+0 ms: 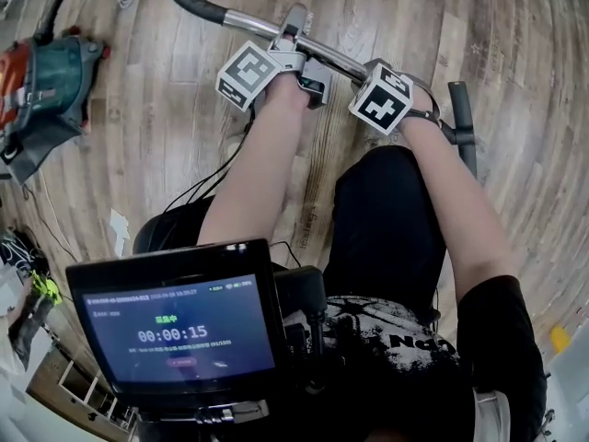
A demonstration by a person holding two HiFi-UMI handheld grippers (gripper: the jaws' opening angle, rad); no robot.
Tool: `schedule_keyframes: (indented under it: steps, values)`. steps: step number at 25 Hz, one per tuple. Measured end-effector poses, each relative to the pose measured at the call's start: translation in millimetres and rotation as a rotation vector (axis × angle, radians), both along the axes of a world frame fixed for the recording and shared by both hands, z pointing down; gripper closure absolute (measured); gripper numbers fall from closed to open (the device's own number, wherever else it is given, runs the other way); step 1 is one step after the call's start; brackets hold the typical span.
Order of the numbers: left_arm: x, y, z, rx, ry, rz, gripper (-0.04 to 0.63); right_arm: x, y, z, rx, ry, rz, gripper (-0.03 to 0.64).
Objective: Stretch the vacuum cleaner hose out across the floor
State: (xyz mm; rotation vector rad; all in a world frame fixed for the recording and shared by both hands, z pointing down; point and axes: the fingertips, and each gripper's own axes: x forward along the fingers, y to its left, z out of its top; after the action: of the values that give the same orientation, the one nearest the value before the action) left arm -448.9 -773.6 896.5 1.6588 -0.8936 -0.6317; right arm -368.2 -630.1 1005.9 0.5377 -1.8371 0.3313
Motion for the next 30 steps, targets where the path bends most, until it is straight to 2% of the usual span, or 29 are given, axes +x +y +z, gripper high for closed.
schedule_keyframes:
  steps: [4, 7, 11, 17, 23, 28, 30]
  values:
    - [7, -4, -31, 0.015, -0.059, 0.087, 0.54, -10, -2, -24, 0.01, -0.051, 0.04, 0.558]
    - [9, 1, -72, -0.003, -0.081, 0.142, 0.54, -15, 6, -68, -0.012, -0.059, 0.059, 0.555]
    - [0, 5, -159, -0.03, -0.06, 0.158, 0.54, -25, 12, -161, -0.034, -0.064, 0.067, 0.555]
    - [-4, 33, -307, -0.059, -0.092, 0.2, 0.535, -40, 45, -312, -0.105, -0.128, 0.064, 0.555]
    - [4, 61, -488, 0.028, -0.053, 0.164, 0.548, -48, 92, -483, -0.203, -0.27, 0.081, 0.553]
    - [27, 100, -590, 0.113, -0.013, 0.14, 0.555, -21, 127, -574, -0.2, -0.292, 0.042, 0.551]
    - [36, 116, -614, 0.134, -0.011, 0.133, 0.56, -9, 136, -595, -0.136, -0.279, 0.035, 0.549]
